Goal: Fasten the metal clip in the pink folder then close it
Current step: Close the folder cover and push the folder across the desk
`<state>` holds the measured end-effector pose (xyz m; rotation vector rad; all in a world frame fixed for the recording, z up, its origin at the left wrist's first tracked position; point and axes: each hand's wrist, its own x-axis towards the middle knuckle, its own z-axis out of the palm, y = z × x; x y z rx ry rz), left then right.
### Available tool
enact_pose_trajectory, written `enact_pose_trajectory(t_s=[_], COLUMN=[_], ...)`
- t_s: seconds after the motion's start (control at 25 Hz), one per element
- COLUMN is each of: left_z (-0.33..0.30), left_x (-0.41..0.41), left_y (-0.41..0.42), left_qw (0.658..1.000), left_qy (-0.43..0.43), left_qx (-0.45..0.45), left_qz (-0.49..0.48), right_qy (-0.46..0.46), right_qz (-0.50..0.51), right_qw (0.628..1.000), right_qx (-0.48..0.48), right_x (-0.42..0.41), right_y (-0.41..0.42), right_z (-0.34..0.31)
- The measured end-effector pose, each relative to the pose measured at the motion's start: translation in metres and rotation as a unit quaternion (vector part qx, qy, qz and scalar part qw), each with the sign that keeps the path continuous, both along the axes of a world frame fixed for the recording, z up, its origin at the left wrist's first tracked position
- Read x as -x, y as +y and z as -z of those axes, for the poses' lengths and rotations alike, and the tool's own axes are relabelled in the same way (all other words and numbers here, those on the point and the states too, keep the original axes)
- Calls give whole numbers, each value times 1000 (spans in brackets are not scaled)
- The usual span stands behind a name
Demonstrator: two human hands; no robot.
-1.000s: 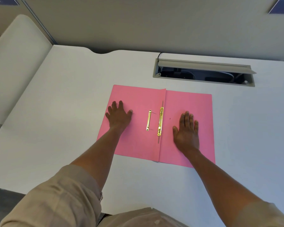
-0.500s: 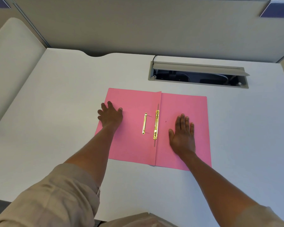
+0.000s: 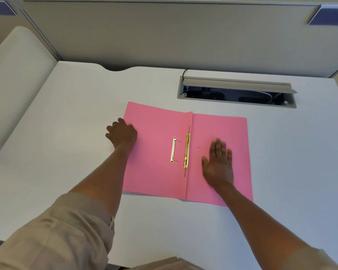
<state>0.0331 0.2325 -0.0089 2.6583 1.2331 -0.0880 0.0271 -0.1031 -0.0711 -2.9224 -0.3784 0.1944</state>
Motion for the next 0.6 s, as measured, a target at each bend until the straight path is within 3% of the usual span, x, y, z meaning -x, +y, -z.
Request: enact_pose_trajectory(t_s=[0.2, 0.6], left_z=[-27, -101], left_x=[11, 16], left_y=[-3, -31], left_qw=[997, 981], left_qy=[-25, -104], left_qx=[-55, -71], left_qz=[57, 149], right_qy=[4, 13], right_qz=[-1, -6], right_qw=[1000, 1000], right_qx=[-1, -14], right_x=[0, 1], right_y=[1, -1], right_z=[-3, -4])
